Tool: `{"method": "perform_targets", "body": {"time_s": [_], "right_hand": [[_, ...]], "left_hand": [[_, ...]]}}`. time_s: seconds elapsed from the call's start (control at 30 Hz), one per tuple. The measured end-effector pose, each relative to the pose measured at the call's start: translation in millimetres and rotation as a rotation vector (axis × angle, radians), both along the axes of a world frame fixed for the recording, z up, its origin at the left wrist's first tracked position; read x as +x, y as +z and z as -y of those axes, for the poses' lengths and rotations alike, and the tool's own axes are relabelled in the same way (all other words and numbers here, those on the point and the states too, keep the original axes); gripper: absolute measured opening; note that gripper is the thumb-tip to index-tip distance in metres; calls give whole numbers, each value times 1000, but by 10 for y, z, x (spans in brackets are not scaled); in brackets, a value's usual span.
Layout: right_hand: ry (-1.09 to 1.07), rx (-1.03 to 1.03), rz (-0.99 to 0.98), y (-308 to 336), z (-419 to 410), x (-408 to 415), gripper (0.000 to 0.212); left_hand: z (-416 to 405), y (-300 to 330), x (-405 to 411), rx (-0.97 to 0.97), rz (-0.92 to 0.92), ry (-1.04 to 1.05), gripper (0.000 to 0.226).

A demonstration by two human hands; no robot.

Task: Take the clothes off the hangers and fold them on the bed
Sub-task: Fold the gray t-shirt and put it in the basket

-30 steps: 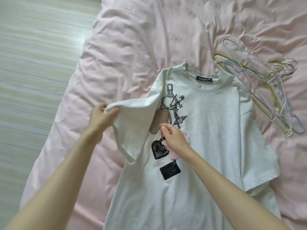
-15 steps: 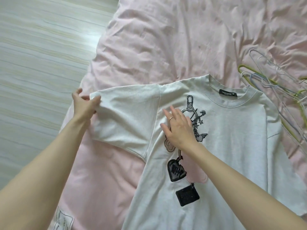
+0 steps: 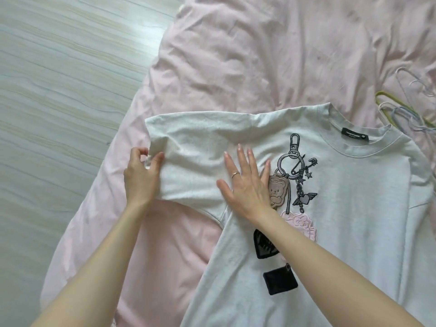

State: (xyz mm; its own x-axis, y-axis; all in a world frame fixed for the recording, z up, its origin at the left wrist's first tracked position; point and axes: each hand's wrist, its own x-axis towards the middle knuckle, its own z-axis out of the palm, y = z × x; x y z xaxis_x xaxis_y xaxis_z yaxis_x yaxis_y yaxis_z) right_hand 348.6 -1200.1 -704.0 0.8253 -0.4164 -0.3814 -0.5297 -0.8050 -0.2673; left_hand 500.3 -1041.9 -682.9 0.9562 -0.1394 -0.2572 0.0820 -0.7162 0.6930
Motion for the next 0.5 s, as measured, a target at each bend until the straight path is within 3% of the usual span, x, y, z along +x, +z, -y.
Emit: {"method": "perform_targets", "body": {"time_s": [0.2,0.3,0.4,0.5], "right_hand": [[28,22,-53,31,-24,54,66],[40,60,-45,82,22,-32,62],[24,85,-6,129,109,-283,57],[-24,79,20,193,210,-615,55]], "left_hand": [[-174,-38,-53,192,59,28,31],[-111,-6,-98,316,178,30,35],[13,49,-276,334,341,-127,43],[234,39,-581,288,418,-415,39]]}}
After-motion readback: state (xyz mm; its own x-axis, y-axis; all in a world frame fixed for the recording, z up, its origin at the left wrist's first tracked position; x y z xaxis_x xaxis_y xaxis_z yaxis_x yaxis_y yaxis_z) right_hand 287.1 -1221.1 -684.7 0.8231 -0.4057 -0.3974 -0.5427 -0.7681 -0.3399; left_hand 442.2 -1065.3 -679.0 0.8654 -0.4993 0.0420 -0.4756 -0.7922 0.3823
